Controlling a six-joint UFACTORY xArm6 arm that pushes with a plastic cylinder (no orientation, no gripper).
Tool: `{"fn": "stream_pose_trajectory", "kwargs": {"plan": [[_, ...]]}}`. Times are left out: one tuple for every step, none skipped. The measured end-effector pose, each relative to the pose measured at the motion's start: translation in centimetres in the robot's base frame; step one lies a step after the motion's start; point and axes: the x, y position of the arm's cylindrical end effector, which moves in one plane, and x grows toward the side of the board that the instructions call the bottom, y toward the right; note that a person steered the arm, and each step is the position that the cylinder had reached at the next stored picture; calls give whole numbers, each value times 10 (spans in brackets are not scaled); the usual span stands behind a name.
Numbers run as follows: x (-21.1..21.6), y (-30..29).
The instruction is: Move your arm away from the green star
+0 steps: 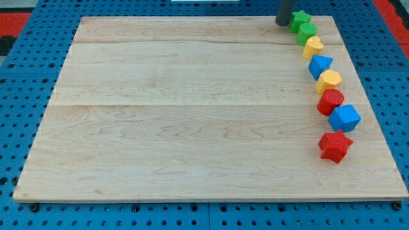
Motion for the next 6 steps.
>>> {"fn": "stream_pose_trajectory", "kwargs": {"plan": [[0, -47], [0, -48], [-1, -59], [-2, -121], [20, -149], [34, -157]]}}
